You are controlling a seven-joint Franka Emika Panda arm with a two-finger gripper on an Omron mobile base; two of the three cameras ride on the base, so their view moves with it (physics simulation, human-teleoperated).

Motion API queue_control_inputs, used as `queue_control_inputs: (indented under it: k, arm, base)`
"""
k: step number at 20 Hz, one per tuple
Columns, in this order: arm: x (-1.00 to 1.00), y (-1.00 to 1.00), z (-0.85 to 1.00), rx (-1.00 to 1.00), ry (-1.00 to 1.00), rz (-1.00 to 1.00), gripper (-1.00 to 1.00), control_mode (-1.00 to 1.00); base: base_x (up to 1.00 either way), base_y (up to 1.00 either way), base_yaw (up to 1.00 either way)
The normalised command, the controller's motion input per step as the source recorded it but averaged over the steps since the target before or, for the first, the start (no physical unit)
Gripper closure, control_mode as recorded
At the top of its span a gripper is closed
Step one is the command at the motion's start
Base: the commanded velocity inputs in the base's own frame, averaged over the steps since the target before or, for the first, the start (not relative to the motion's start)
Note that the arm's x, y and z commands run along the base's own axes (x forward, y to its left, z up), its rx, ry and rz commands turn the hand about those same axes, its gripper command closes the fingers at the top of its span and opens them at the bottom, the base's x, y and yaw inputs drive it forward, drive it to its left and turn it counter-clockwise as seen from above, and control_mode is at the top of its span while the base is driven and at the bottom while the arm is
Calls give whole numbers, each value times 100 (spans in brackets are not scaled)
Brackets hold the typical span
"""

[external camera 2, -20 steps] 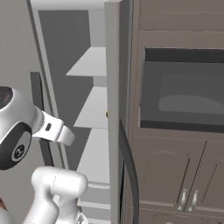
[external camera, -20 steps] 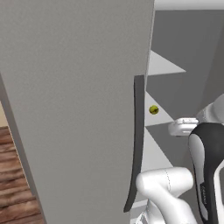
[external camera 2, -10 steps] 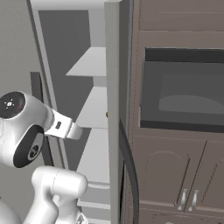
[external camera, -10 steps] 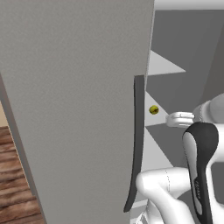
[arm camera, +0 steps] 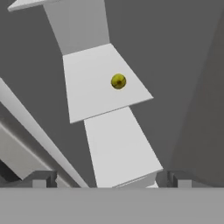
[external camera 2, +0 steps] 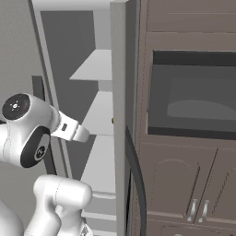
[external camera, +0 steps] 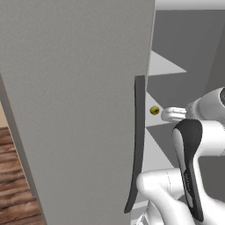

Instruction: Take the broccoli, lime, and pear from the freezer and place them in the bowl on the counter.

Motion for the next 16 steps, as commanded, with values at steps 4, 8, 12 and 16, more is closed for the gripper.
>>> queue_control_inputs:
  k: [4,8,12,16]
  arm:
    - [34,-8,-14,0,0,-2,-100,-100]
    - [27,-16,-27,0,0,0,-100,-100]
    - [13,-22,-29,0,0,0,-100,-100]
    - [22,-23,-15,0,0,0,-100,-100]
  base:
    - [0,0,0]
    - [0,0,0]
    - [0,0,0]
    - [0,0,0]
